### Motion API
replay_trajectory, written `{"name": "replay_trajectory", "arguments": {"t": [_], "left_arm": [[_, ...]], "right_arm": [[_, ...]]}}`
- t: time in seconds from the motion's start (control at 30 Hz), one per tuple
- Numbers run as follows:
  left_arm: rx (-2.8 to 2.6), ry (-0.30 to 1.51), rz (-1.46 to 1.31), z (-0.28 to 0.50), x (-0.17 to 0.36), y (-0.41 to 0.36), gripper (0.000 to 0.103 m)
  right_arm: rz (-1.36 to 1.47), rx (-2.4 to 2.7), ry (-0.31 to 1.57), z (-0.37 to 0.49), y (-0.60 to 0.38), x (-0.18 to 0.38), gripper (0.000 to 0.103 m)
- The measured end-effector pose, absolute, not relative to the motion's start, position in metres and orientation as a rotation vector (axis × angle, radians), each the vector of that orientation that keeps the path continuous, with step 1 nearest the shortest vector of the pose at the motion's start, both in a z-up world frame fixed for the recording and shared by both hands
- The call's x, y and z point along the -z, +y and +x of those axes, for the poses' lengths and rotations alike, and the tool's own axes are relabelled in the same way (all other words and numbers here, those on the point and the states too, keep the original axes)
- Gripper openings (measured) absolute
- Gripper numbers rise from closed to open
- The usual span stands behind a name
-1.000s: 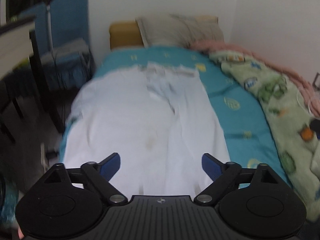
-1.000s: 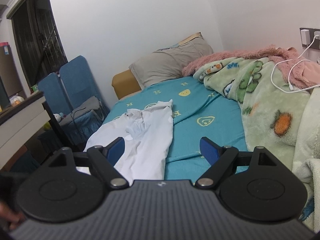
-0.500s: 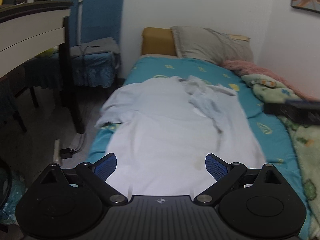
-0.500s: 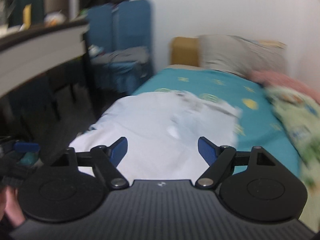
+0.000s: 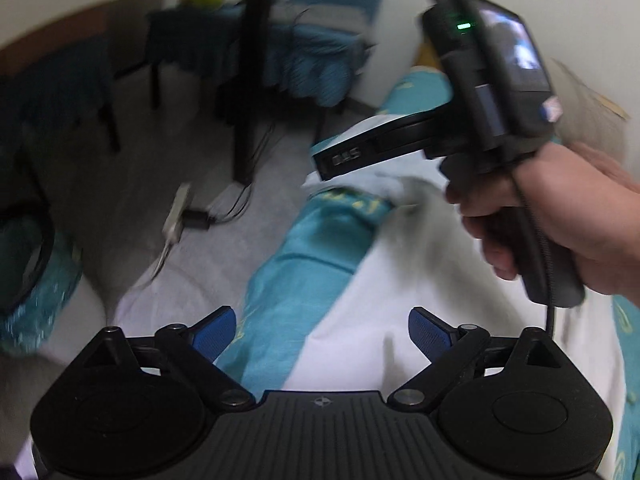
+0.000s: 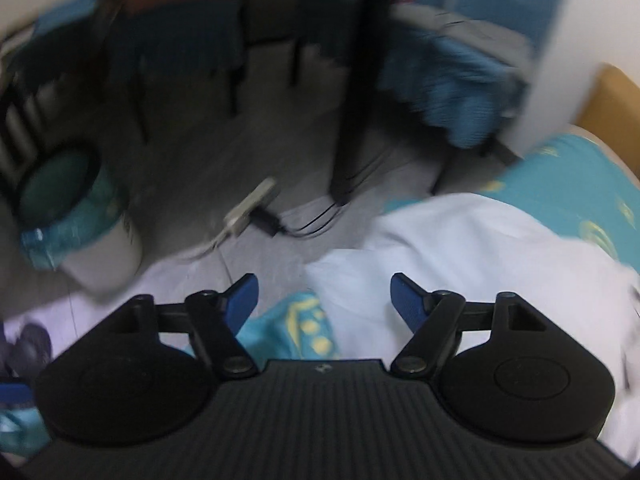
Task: Fold clothes
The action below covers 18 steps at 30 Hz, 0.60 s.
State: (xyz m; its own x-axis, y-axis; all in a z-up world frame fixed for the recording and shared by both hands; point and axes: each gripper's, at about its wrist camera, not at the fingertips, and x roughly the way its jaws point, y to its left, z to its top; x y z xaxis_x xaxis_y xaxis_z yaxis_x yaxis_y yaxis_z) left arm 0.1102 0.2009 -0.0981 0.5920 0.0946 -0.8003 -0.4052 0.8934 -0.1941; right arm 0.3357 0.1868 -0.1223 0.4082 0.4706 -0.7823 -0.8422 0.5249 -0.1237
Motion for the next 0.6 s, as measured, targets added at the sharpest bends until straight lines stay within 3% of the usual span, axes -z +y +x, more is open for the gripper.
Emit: {"name": "replay_trajectory", "arguments": {"t": [0.1,0.17,0.23,0.33,0.6], "left_arm": [[-0.305,0.9,-0.419,0.114,0.104,0.206,0.091],[-0.311,0.906,-0.405,0.118,0.106,0.204,0.091],[-0.312,0.913,-0.409,0.121,0.108,0.202,0.091],[-0.316,0.906,-0.413,0.12,0.108,0.198,0.091],[-0.44,0.679,-0.429,0.096,0.087,0.192,0.092]], "right_arm": [[-0.648,-0.894,0.756,0.34,0.213,0.146,0.069],[-0.699,-0.88,0.762,0.347,0.222,0.16,0.057],[-0.753,-0.842,0.771,0.35,0.225,0.17,0.029],[-0.731,-0.816,0.723,0.352,0.217,0.164,0.009],[-0.369,-0.692,0.531,0.347,0.146,0.092,0.007]]}}
